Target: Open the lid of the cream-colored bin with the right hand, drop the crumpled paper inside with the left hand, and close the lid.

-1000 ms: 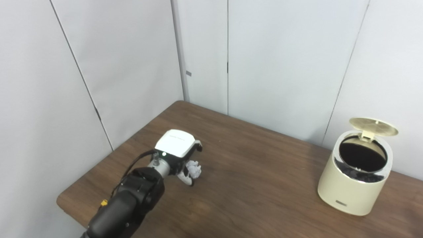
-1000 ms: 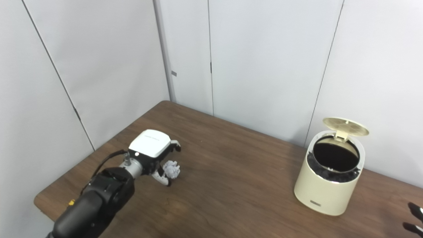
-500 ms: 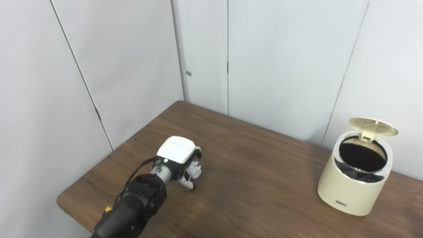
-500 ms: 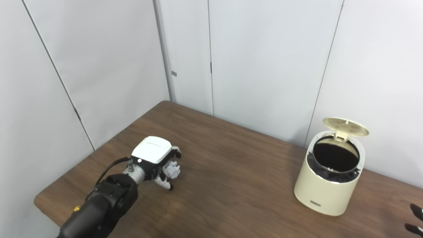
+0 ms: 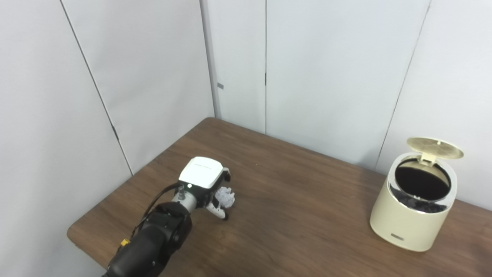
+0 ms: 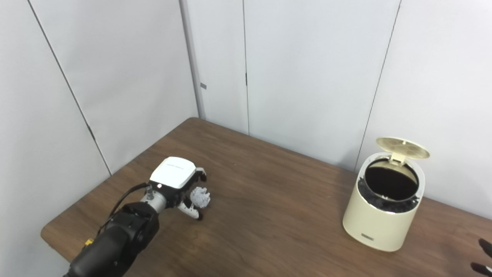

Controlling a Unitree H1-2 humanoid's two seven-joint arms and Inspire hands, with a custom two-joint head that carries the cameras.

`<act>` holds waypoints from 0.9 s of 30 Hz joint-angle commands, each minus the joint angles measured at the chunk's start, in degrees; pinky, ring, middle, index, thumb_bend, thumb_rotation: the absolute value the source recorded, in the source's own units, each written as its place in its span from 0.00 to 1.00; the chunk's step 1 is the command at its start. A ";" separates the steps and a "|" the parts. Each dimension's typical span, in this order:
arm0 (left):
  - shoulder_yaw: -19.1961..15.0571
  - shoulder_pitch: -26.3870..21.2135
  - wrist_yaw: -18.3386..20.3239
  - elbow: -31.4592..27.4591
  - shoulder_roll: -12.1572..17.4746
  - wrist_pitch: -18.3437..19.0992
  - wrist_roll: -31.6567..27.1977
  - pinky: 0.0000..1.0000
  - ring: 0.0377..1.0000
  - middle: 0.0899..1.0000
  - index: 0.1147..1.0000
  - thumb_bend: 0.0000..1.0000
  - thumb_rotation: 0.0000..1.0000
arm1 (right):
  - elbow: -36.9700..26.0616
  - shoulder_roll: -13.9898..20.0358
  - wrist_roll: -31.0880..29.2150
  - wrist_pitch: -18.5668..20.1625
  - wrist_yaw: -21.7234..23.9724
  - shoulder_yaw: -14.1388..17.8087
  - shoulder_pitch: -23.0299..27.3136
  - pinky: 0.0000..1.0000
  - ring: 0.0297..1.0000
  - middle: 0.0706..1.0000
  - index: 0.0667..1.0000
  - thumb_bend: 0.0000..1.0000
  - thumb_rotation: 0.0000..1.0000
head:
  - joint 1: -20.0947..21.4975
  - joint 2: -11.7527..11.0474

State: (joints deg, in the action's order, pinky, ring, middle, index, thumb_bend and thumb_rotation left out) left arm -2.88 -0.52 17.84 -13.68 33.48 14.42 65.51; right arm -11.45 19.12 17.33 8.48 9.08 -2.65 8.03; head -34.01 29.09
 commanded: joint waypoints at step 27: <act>7.56 -0.64 -5.73 8.97 1.15 -1.32 -2.80 0.66 0.58 0.38 0.46 0.52 0.00 | -4.09 0.79 -0.49 1.12 0.80 1.32 1.23 0.63 0.83 0.95 0.93 0.79 0.63 | 0.92 1.10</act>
State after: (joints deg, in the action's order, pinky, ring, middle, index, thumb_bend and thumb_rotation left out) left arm 2.65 -1.62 10.08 -7.55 34.18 13.27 62.62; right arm -13.49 19.13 17.28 10.75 10.28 -2.07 7.89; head -33.05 30.15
